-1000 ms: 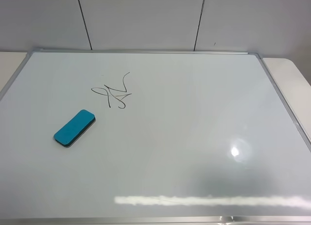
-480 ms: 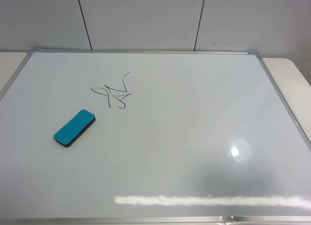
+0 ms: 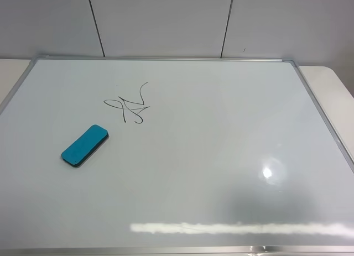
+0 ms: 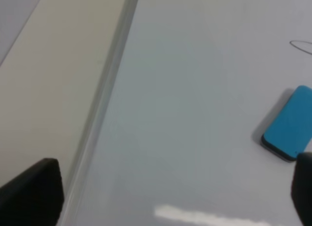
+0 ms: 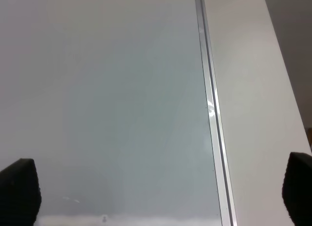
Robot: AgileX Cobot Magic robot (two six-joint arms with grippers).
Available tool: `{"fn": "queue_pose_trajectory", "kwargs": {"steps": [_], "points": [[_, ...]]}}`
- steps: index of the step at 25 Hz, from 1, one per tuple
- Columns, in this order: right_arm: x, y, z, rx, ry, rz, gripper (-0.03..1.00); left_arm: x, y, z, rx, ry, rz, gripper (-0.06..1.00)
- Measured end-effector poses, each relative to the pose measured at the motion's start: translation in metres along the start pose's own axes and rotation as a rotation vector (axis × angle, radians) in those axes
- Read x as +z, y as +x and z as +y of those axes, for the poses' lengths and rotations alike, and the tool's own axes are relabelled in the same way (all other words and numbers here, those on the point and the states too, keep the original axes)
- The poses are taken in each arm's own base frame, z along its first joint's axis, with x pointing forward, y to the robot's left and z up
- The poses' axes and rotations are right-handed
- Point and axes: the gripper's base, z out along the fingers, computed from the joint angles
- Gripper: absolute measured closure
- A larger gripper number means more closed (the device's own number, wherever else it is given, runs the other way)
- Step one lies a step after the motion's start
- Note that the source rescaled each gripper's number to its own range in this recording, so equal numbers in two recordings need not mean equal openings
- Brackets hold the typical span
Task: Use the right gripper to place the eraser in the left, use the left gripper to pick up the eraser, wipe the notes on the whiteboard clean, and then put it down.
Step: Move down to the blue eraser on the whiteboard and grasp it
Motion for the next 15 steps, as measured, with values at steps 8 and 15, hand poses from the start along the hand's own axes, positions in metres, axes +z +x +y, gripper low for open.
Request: {"fn": "queue_pose_trajectory", "kwargs": {"steps": [8, 15], "points": [[0.0000, 0.0000, 0.0000, 0.000, 0.000, 0.000, -0.03, 0.0000, 0.0000, 0.0000, 0.000, 0.000, 0.000, -0.05], [0.0000, 0.0000, 0.0000, 0.000, 0.000, 0.000, -0.03, 0.0000, 0.0000, 0.0000, 0.000, 0.000, 0.000, -0.05]]}}
